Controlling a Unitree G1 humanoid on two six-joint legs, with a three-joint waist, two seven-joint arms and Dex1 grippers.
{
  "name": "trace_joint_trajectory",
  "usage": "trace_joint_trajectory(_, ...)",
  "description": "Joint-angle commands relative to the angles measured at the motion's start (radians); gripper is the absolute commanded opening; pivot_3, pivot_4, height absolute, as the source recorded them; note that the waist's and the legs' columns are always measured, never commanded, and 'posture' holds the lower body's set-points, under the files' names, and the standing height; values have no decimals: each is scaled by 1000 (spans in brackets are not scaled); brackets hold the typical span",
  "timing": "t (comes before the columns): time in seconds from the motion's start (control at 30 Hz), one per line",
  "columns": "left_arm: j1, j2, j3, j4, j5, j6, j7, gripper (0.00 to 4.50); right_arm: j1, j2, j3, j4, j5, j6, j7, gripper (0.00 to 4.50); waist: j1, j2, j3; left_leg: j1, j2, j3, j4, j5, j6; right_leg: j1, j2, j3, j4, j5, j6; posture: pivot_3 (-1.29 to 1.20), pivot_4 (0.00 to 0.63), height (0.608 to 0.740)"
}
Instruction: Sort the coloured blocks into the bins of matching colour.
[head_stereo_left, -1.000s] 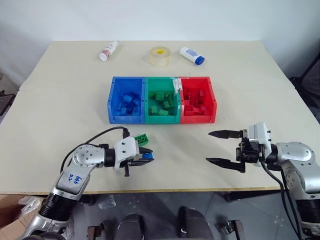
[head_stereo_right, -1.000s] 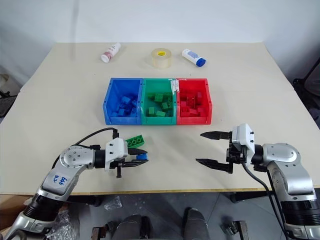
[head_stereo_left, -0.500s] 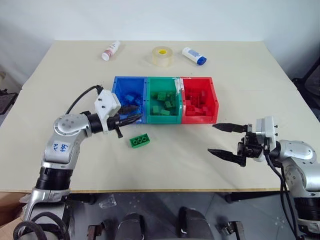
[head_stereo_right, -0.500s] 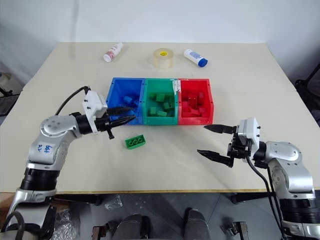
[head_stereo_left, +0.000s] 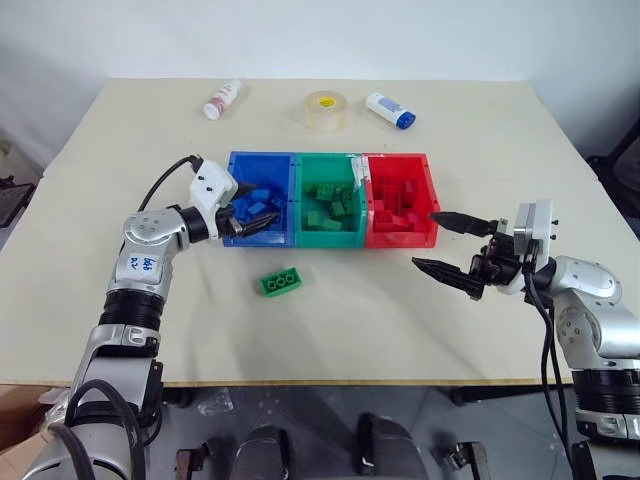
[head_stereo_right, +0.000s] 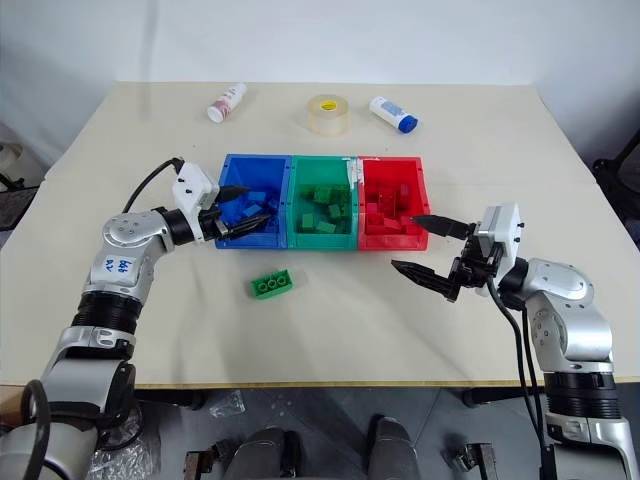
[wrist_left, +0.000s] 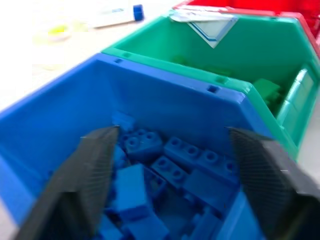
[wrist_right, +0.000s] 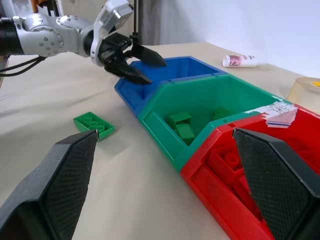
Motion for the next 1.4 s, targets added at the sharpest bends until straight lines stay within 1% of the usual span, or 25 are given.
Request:
trace_joint_trajectory(0.03,14,35,23,-85,-38,-17,-72,4475,-18,-12,-14,-7,3,-12,18,4500,-1,0,0,0,0,0,0,0,0,0,0,0,0,0,0,0,150,740)
trace_joint_trajectory(0.1,64,69,45,-157,-76,0,-130,4475,-22,-19,-7,-1,1,-6,36,4500,-8,0,0,0,0,0,1,0,0,0,0,1,1,0,0,0,150,740)
trace_joint_trajectory(0.13,129,108,63,-235,-108,31,-172,4475,-27,-27,0,5,-2,-2,53,4500,-10,0,0,1,0,1,0,0,0,0,0,1,1,0,0,0,150,740)
trace_joint_trajectory(0.23,270,184,99,-391,-173,97,-235,4475,-40,-44,16,24,-12,4,96,4500,-29,0,0,1,0,1,0,0,0,-1,0,2,2,0,0,0,150,740)
trace_joint_trajectory(0.3,435,241,158,-504,-239,130,-295,4475,-59,-68,40,58,-31,2,148,4500,-32,0,0,1,0,1,0,0,0,-1,0,3,2,0,0,0,150,740)
trace_joint_trajectory(0.37,556,273,206,-575,-280,145,-325,4475,-76,-86,59,91,-49,-5,189,4500,-31,0,0,2,1,2,0,0,0,-1,0,4,3,0,0,0,150,740)
trace_joint_trajectory(0.5,682,290,263,-635,-315,148,-334,4475,-102,-102,78,142,-75,-22,239,4500,-15,0,0,2,1,1,1,0,0,-1,0,4,2,0,0,0,150,740)
trace_joint_trajectory(0.53,740,286,298,-636,-329,127,-351,4475,-116,-108,89,162,-86,-27,258,4500,-12,0,0,2,1,1,1,0,0,-1,0,4,2,0,0,0,150,740)
trace_joint_trajectory(0.63,861,286,367,-608,-332,56,-392,4475,-149,-113,102,203,-102,-33,292,4500,-23,0,0,2,1,2,1,-1,1,-1,0,4,2,0,0,0,150,740)
trace_joint_trajectory(0.73,914,287,392,-606,-336,41,-399,4475,-176,-112,107,229,-109,-36,310,4500,-26,0,0,2,1,2,0,-1,0,-2,0,3,2,0,-1,0,150,740)
trace_joint_trajectory(0.83,918,281,393,-607,-335,33,-392,4475,-190,-107,113,241,-116,-37,319,4500,-24,0,0,2,1,2,0,-1,0,-2,0,4,2,0,-1,0,150,740)
trace_joint_trajectory(0.97,867,261,337,-618,-313,37,-359,4475,-189,-102,114,227,-116,-32,321,4500,-24,0,0,2,1,2,0,-1,0,-2,0,4,2,0,-1,0,150,740)
trace_joint_trajectory(1.1,739,204,218,-589,-244,18,-299,4475,-151,-106,109,178,-113,-29,318,4500,-20,0,0,2,1,2,0,-1,0,-2,0,4,3,0,-1,0,150,740)
trace_joint_trajectory(1.23,598,128,102,-473,-168,-39,-285,4475,-96,-105,99,111,-107,-20,295,4500,-21,0,0,2,0,2,0,-1,0,-1,0,4,3,0,-1,0,150,740)
trace_joint_trajectory(1.4,443,67,15,-269,-97,-129,-295,4475,-19,-112,78,33,-100,-12,263,4500,-25,0,0,2,0,3,0,-1,0,-1,0,3,2,0,-1,0,150,740)
